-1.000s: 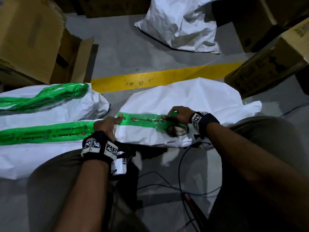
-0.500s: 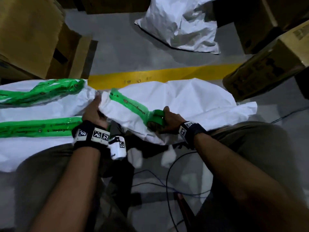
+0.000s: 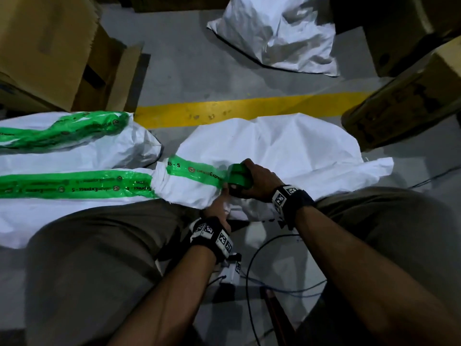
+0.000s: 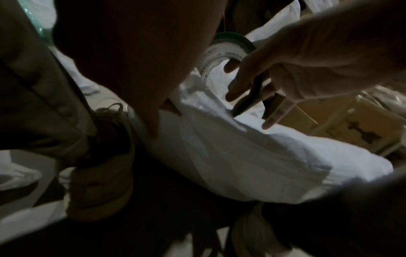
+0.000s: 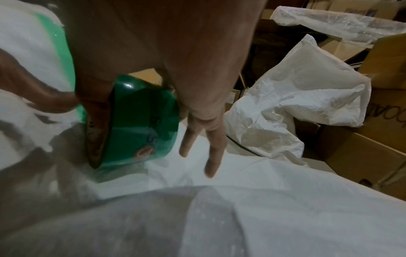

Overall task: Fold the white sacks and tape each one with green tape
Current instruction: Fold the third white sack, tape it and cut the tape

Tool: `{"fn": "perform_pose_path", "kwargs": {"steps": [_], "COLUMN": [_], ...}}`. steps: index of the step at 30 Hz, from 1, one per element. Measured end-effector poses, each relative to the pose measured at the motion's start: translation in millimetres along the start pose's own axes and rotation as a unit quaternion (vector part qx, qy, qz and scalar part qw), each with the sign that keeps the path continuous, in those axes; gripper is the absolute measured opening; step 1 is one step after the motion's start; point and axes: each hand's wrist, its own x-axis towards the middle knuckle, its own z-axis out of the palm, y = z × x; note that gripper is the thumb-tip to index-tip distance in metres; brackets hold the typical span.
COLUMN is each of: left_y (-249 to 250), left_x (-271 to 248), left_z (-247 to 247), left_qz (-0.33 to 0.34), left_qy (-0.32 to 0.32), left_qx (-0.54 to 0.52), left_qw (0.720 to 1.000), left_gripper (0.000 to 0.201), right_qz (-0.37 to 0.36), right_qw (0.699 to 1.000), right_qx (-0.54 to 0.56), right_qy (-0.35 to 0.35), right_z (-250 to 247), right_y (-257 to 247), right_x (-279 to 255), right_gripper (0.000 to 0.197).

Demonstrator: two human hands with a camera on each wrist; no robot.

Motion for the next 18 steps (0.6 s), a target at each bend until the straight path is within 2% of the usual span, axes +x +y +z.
{"fn": "perform_pose_path", "kwargs": {"steps": [1, 2, 4, 6, 8, 10, 12, 13, 16, 18], "left_y": [7, 15, 24, 29, 47, 66, 84, 91, 96, 91], "left_x": [3, 4, 2, 6, 4, 4, 10, 8, -2, -10], "left_z": [-1, -1, -4, -14, -23, -35, -48, -51, -50, -43], "left_qz": [0.022, 0.050, 0.081, 0.104, 0.119, 0.137, 0.158, 0.148, 0.133, 0.144], "left_qy": [0.026, 0.055, 0.101, 0.147, 0.151, 0.134, 0.188, 0.197, 0.166, 0.171], "left_qx": [0.006, 0.006, 0.051, 0.082, 0.030, 0.031, 0.050, 0.038, 0.041, 0.016], "left_qw": [0.999, 0.997, 0.990, 0.980, 0.981, 0.981, 0.968, 0.968, 0.976, 0.974], "left_gripper": [0.050, 0.049, 0.057, 0.063, 0.061, 0.055, 0.064, 0.067, 0.063, 0.080], "right_qz": [-0.003, -0.006, -0.016, -0.059, -0.118, -0.148, -0.156, -0.167, -0.206, -0.187], "right_qw": [1.000, 1.000, 0.999, 0.996, 0.988, 0.980, 0.976, 0.973, 0.960, 0.963], "right_qx": [-0.008, -0.014, 0.004, 0.043, 0.078, 0.111, 0.134, 0.148, 0.180, 0.188], "right_qy": [0.011, 0.022, 0.040, 0.049, 0.065, 0.070, 0.066, 0.064, 0.055, 0.056], "right_z": [-1, -4, -11, -22, -34, -42, -43, -41, -34, -28], "right_y": [-1, -4, -12, -20, -26, -29, -31, -33, -39, -38], "right_x": [0, -1, 2, 7, 11, 11, 8, 6, 2, 2], "right_gripper": [0.076, 0.080, 0.086, 0.084, 0.083, 0.090, 0.095, 0.092, 0.076, 0.070]}}
